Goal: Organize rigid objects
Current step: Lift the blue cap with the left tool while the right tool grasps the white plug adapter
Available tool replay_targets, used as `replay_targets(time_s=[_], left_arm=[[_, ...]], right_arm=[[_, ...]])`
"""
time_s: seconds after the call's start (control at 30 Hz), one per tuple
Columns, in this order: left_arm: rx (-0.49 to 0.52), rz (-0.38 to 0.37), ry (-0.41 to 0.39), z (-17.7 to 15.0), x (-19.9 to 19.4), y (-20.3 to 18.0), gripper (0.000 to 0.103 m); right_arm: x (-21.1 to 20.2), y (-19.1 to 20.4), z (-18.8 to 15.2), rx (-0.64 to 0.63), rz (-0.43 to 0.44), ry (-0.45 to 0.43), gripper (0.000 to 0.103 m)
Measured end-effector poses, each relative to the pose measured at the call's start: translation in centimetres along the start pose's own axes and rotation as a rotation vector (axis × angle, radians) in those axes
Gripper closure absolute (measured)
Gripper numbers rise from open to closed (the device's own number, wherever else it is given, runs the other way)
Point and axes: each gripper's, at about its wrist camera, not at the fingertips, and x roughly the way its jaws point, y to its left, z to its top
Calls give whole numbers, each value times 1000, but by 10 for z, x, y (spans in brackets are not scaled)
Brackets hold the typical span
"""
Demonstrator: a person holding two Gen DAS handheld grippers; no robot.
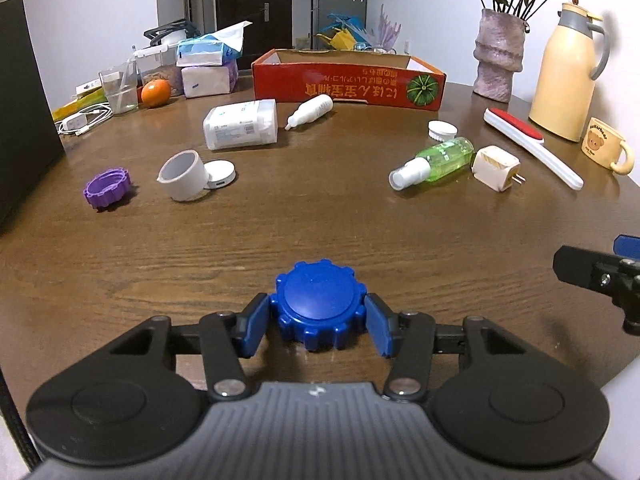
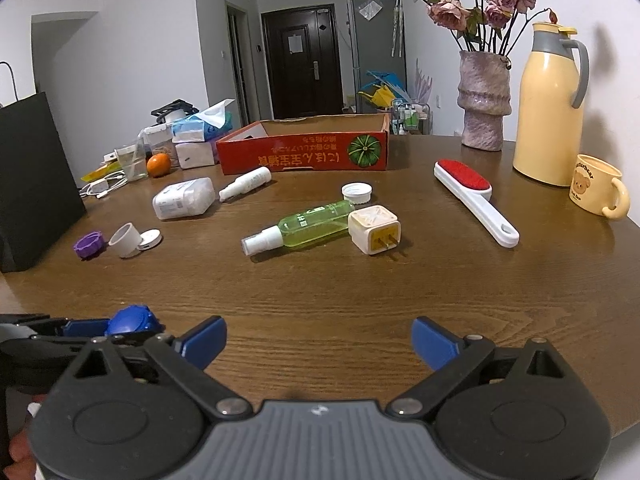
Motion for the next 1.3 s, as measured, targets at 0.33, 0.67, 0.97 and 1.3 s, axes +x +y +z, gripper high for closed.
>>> replay_targets(time_s=[0.33,0.67,0.97,1.3], left_arm=[[1,-11,-26,21,4,-1,50],[-3,-20,-45,46,15,-6,50],[-13,-24,-43,63,29,-10,50],[-21,-24,-40,81,47,-14,50]], right_arm=[[15,-4,12,1,-18,-3,4],[37,-19,32,5,-48,-42,6],[61,-27,43,-24,-61,-36,8],[96,-36,55,-97,-86,-23,19]])
